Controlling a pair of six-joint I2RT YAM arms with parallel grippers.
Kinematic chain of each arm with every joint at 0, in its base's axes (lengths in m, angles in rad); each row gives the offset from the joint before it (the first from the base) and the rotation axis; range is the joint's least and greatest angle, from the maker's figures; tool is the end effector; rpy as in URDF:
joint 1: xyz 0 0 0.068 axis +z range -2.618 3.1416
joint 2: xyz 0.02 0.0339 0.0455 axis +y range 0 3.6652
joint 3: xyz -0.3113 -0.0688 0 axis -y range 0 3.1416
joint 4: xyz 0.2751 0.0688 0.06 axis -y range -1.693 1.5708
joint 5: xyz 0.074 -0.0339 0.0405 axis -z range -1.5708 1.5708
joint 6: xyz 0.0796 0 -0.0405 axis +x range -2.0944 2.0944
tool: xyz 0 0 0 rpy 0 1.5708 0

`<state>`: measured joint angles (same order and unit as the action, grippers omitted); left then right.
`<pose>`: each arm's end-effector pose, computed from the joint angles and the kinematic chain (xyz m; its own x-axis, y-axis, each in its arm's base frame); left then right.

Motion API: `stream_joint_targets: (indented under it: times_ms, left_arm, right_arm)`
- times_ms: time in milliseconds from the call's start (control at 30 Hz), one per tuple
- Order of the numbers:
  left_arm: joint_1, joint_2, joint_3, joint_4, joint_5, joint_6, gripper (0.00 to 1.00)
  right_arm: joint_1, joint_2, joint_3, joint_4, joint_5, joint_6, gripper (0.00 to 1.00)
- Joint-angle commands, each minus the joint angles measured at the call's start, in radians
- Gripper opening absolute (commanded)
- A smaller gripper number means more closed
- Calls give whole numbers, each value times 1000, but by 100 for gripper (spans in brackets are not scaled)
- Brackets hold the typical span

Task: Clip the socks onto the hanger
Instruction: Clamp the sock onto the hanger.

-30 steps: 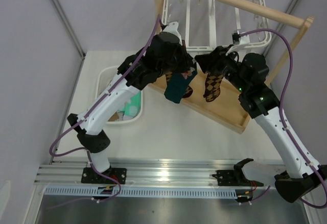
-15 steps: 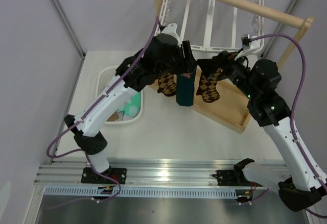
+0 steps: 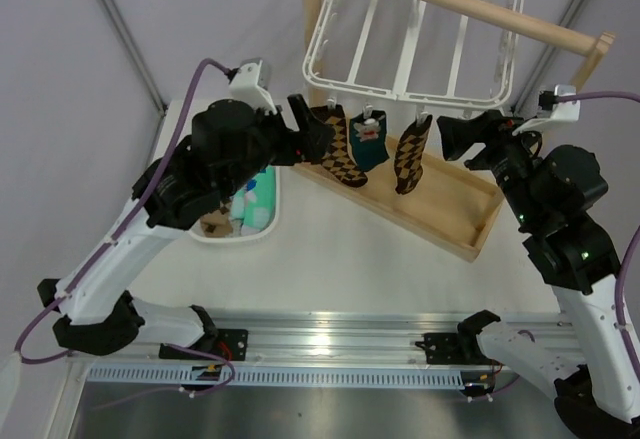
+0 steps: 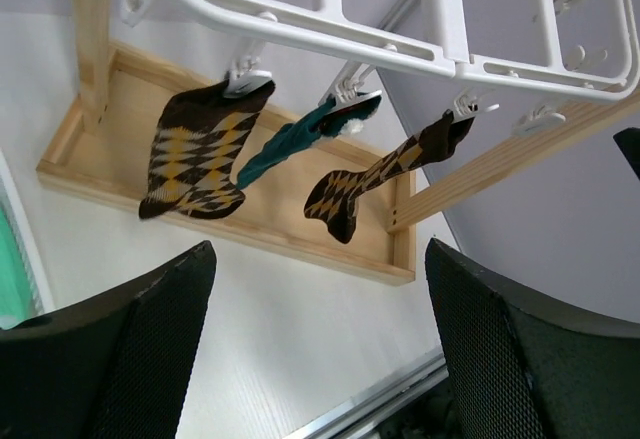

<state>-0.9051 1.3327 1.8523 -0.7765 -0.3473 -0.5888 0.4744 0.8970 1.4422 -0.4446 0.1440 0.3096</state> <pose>0.2063 -0.2189 0.5669 -0.4283 -0.3001 -0.8523 0.3588 0.8092 -0.4652 0.1670 0.0729 0.5661 -0.0140 0.3318 -0.9432 -0.3368 0.8866 0.3169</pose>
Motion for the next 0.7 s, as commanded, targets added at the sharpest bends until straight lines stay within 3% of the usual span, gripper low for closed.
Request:
stream_joint_targets:
  times_ms: [0,200,667]
  left_arm:
    - [-6,-58,-93,92,-35,32,89]
    - [-8,-108,-182,114,-52,56,96]
    - [-8,-202,-379,272,36,110,99]
  right_arm:
    - [1,-6,30,-97,195,-47,80]
    - [1,2,0,-117,328,-73,77]
    - [3,103,-49,52,181,-79,75]
